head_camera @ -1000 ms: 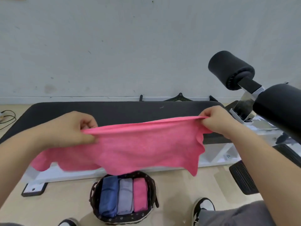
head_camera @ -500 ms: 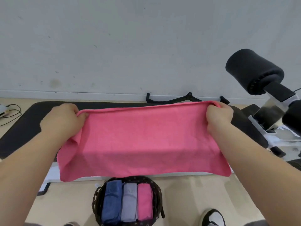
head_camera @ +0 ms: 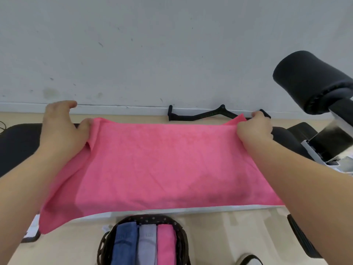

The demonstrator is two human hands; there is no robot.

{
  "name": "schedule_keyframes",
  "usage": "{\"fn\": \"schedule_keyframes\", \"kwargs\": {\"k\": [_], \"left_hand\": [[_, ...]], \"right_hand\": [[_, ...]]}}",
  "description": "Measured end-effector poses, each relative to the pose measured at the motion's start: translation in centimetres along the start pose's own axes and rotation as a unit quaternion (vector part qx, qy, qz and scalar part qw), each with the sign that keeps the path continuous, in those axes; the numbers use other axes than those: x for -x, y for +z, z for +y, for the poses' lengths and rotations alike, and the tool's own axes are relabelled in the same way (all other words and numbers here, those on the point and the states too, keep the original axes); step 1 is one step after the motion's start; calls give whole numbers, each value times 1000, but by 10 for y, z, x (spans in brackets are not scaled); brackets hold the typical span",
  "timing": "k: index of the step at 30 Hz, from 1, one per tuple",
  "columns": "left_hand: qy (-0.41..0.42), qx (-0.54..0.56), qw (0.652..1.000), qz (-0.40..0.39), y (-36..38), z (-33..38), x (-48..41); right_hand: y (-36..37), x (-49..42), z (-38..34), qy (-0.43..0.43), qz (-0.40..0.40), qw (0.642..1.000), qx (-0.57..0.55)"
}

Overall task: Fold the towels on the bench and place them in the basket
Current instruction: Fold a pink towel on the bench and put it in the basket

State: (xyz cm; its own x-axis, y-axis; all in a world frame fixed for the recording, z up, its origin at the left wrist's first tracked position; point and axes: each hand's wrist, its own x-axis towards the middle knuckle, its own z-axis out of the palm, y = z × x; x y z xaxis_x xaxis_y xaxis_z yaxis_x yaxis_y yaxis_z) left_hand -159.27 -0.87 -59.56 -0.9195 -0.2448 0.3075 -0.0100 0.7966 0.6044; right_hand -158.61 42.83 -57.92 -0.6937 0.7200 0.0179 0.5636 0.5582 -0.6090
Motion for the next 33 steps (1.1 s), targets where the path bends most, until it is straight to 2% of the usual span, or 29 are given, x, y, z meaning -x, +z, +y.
{"fn": "schedule_keyframes", "kwargs": {"k": [3, 5, 7, 10, 12, 14, 16, 18, 21, 23, 26, 29, 31, 33], "left_hand": [[-9, -66, 996, -52, -12, -10, 9], [-21, -88, 992, -88, -21, -12, 16], [-28, -100, 988, -111, -29, -11, 24], [-18, -163, 976, -145, -32, -5, 38], [0, -199, 968, -155, -26, -2, 48], [38, -191, 973, -125, -17, -2, 54], [59, -163, 980, -94, -12, -7, 54], [40, -121, 988, -85, -13, -14, 48], [-41, -4, 998, -43, -24, -23, 37], [-105, 67, 992, 4, -35, -30, 32], [-154, 63, 986, 9, -47, -39, 28], [-70, -86, 994, -19, -50, -32, 35], [30, -88, 995, -33, -41, -14, 47], [127, -52, 986, -95, -25, 8, 62]], "right_hand": [[-2, 17, -13, -106, 50, 992, 47], [3, 36, -26, -192, 28, 979, 61], [10, 66, -44, -253, -74, 964, 39], [29, 126, -62, -325, -262, 908, 31], [51, 161, -64, -378, -298, 875, 55], [73, 186, -61, -411, -299, 853, 121], [86, 200, -55, -406, -293, 847, 180], [91, 205, -52, -413, -274, 844, 207], [92, 210, -57, -402, -283, 840, 229], [93, 216, -61, -404, -303, 831, 236], [89, 222, -65, -412, -331, 826, 199], [79, 203, -64, -345, -289, 873, 189], [68, 178, -55, -274, -248, 904, 216], [55, 151, -38, -225, -230, 918, 234]]}}
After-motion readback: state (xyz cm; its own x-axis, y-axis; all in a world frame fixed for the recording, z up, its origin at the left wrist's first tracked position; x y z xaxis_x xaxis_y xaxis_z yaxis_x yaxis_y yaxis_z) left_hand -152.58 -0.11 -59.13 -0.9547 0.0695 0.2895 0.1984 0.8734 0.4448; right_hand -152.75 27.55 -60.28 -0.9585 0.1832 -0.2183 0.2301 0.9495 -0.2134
